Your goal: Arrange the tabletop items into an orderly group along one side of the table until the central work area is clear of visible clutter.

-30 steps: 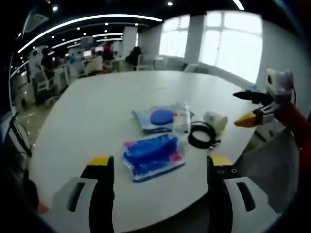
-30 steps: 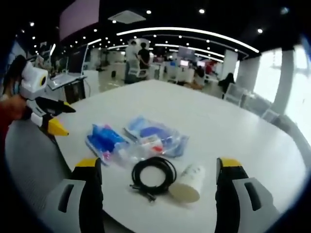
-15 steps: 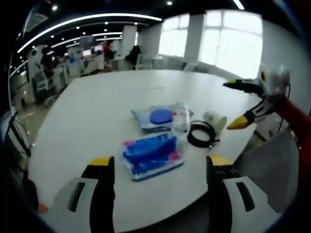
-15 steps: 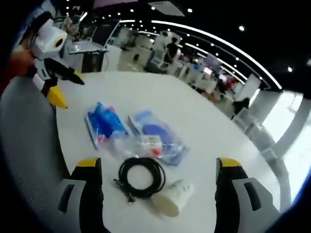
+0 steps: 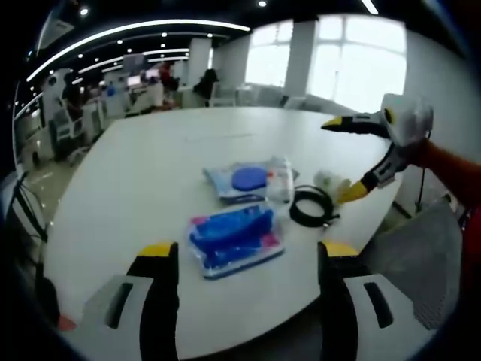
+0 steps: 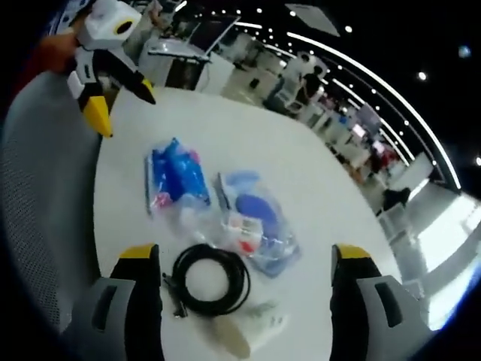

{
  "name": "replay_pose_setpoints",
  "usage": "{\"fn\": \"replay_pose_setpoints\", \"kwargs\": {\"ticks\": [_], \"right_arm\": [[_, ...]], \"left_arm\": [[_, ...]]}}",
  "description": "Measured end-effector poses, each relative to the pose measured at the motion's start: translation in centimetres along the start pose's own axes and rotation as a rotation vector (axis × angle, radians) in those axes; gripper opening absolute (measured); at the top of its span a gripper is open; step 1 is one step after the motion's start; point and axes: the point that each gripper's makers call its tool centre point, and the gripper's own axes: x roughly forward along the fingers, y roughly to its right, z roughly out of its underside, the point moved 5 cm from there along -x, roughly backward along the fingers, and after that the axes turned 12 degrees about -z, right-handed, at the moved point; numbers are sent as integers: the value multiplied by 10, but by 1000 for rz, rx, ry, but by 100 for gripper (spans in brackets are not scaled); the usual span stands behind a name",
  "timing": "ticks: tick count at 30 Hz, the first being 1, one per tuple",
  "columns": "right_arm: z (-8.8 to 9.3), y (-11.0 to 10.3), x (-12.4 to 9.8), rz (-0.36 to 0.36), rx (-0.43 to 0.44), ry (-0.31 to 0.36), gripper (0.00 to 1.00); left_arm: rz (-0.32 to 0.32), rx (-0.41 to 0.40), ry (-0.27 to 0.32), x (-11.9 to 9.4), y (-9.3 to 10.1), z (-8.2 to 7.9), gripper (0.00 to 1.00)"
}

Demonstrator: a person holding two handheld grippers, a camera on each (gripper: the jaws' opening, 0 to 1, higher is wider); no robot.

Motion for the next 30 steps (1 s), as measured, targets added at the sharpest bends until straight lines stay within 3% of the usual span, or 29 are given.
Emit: {"fn": "replay_pose_setpoints", "kwargs": {"ticks": [12, 30], "right_arm": [[-8, 31, 21, -115, -154, -2, 89], [7, 60, 47, -308, -349, -91, 87]], "left_arm": [[-7, -8, -11, 0, -2, 1, 71], [-17, -23, -23, 1, -3, 3, 70]]}}
